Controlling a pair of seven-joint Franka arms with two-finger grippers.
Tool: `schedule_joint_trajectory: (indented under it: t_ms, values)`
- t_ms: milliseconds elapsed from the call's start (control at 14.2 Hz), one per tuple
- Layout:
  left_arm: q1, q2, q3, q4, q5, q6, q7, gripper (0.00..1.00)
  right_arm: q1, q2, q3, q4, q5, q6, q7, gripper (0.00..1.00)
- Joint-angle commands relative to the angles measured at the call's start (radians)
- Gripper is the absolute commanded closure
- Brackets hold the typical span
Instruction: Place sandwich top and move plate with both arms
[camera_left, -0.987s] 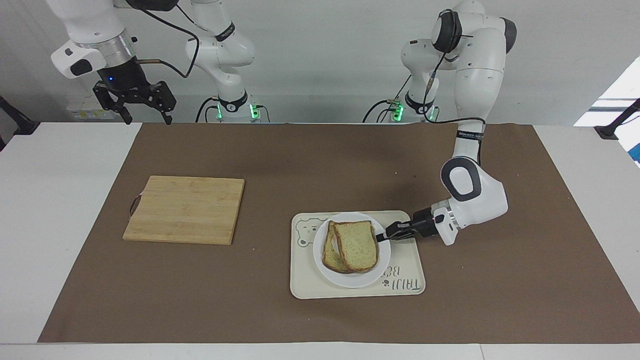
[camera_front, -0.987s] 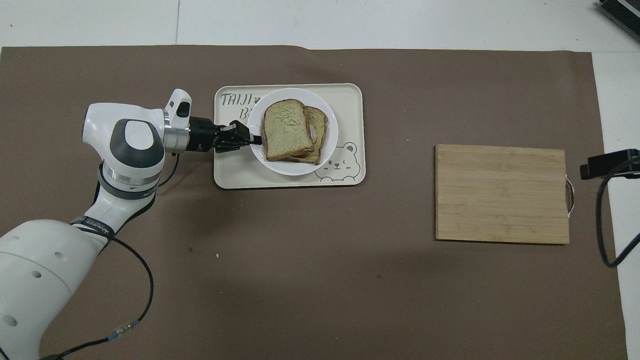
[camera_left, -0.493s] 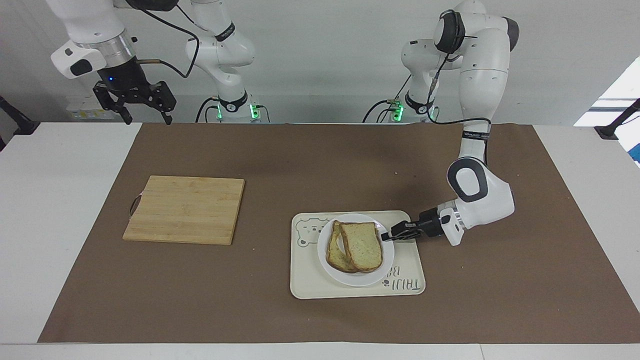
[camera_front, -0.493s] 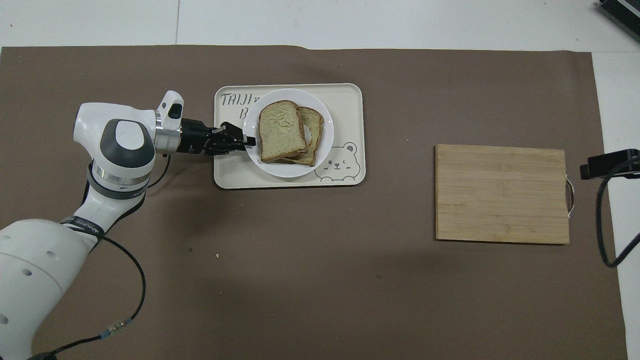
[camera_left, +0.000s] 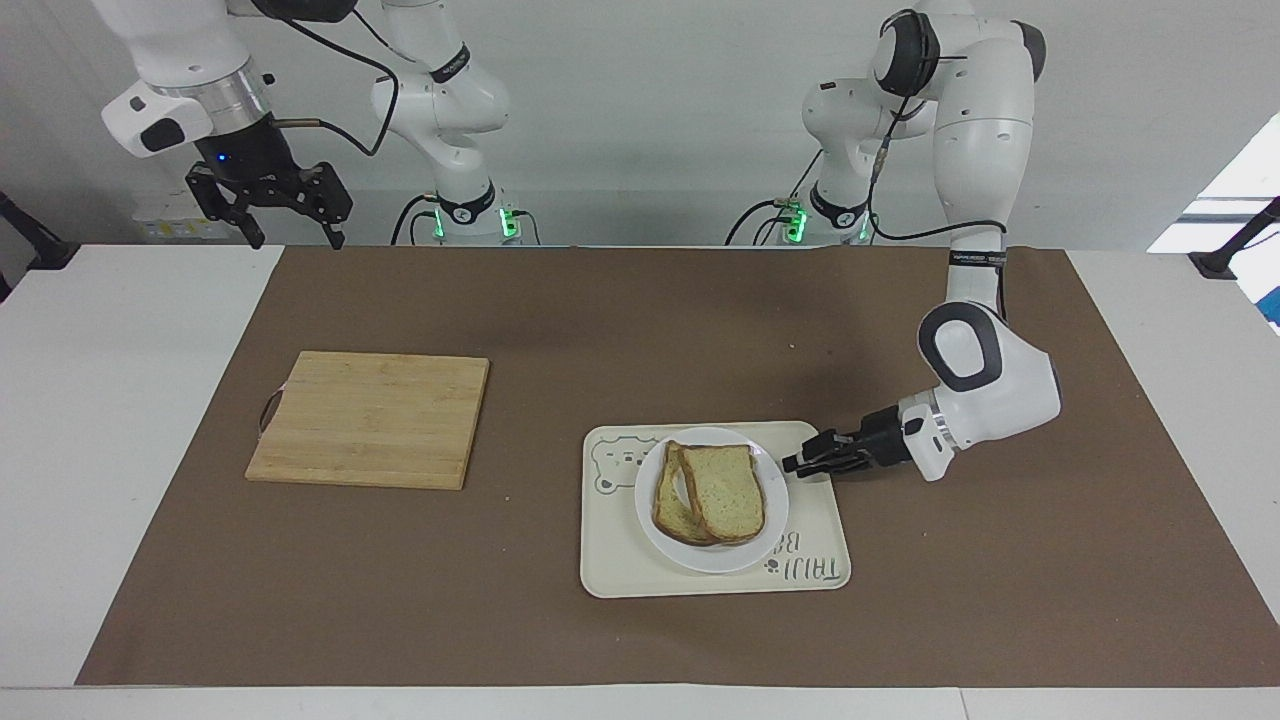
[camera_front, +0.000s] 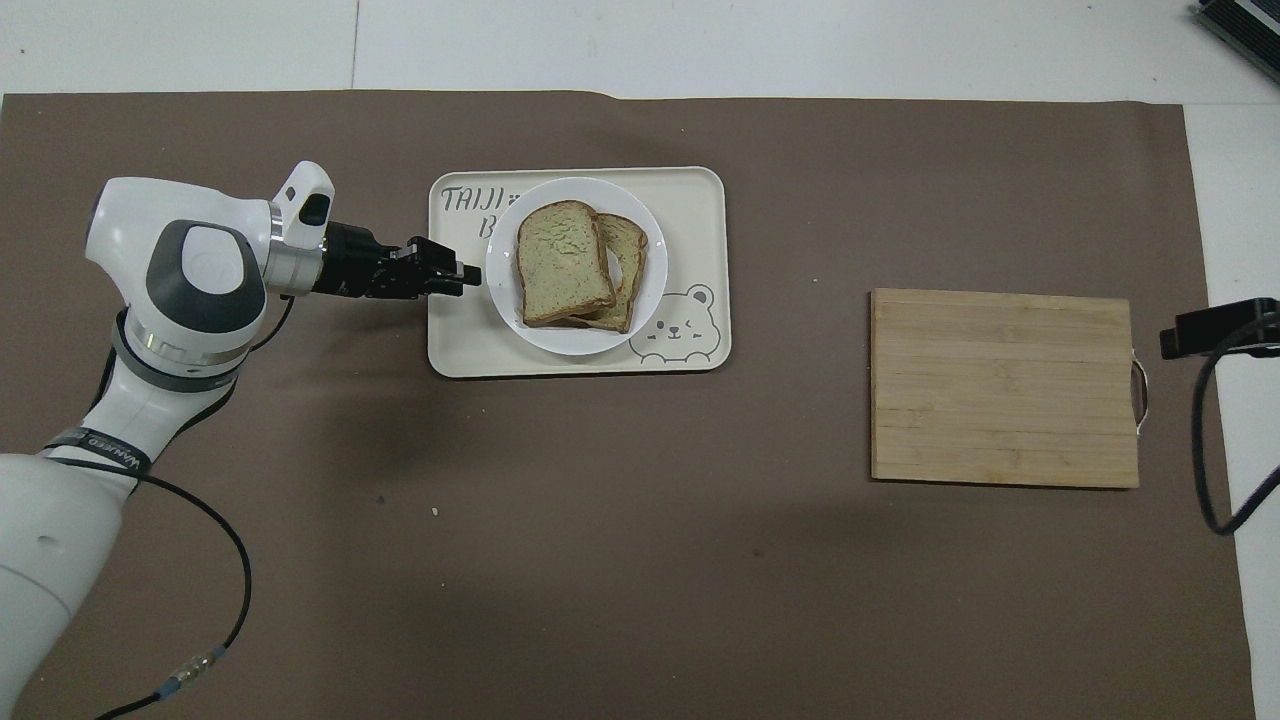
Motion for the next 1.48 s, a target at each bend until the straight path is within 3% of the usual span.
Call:
schedule_joint_trajectory:
  t_ms: [0, 211, 423, 634, 916, 987, 1410]
  values:
    - [0.008, -0.11, 0.008, -0.023, 0.127, -0.022, -0.016, 0.49, -0.002, -0.01, 0.003, -0.009, -0.01, -0.006, -0.012, 0.0]
    - [0.026, -0.159, 0.024, 0.017, 0.263, -0.05, -0.016, 0.43, -0.002, -0.01, 0.003, -0.009, -0.01, -0.006, -0.012, 0.0]
    - [0.026, -0.17, 0.063, 0.156, 0.422, -0.158, -0.018, 0.35, -0.002, -0.01, 0.003, -0.009, -0.01, -0.006, -0.012, 0.0]
    - [0.026, -0.219, 0.072, 0.196, 0.575, -0.211, -0.016, 0.25, -0.002, -0.01, 0.003, -0.009, -0.01, -0.006, -0.012, 0.0]
    - [0.028, -0.264, 0.075, 0.282, 0.739, -0.298, -0.016, 0.04, -0.002, -0.01, 0.003, -0.009, -0.01, -0.006, -0.012, 0.0]
    - [0.031, -0.265, 0.077, 0.308, 0.757, -0.339, -0.016, 0.0, -0.002, -0.01, 0.003, -0.009, -0.01, -0.006, -0.012, 0.0]
    - [0.032, -0.357, 0.104, 0.339, 0.796, -0.45, -0.018, 0.0, -0.002, -0.01, 0.003, -0.009, -0.01, -0.006, -0.012, 0.0]
